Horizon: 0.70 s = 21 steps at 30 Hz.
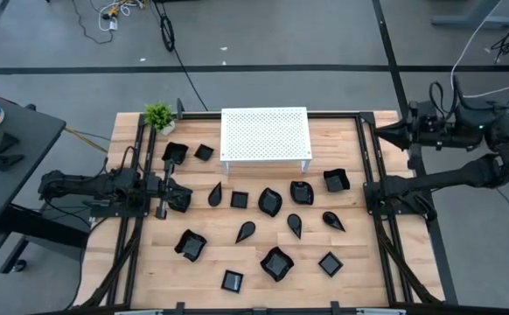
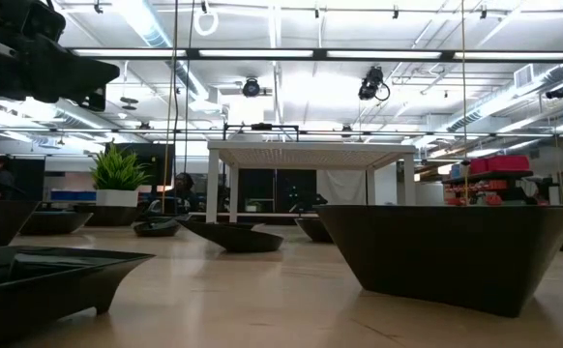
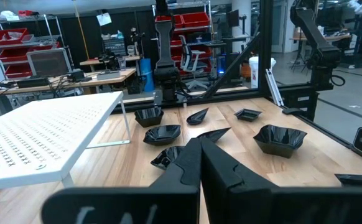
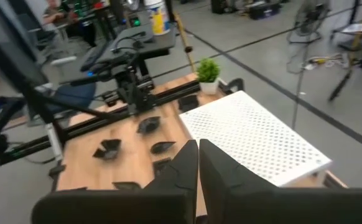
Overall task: Pick & Place Mini shaped plates
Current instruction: Put the distorted square plate on the shelf
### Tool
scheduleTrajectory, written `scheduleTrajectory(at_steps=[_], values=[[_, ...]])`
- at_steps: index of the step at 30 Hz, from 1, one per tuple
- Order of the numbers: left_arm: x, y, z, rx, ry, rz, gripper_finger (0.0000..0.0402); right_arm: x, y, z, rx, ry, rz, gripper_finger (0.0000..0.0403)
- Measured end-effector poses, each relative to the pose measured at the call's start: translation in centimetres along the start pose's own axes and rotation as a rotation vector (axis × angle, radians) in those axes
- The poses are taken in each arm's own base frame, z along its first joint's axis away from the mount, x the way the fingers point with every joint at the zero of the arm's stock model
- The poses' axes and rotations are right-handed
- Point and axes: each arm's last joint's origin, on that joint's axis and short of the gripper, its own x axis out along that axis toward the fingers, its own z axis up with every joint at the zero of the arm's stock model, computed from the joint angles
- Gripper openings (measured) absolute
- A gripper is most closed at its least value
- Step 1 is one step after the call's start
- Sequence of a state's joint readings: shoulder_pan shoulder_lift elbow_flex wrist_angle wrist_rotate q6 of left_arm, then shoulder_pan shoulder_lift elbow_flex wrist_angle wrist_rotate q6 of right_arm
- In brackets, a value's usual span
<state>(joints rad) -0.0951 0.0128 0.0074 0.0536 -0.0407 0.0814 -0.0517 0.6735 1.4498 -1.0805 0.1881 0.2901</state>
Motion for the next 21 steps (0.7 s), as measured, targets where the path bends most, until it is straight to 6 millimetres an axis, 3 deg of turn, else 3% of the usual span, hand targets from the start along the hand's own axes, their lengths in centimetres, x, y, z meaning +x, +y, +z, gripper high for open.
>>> scheduleTrajectory(at_steps=[21], values=[[0.0, 0.0, 0.0, 0.000, 0.000, 0.000, 0.0003, 1.1, -0.1, 0.3, 0.012, -0.004, -0.141, 0.0020]])
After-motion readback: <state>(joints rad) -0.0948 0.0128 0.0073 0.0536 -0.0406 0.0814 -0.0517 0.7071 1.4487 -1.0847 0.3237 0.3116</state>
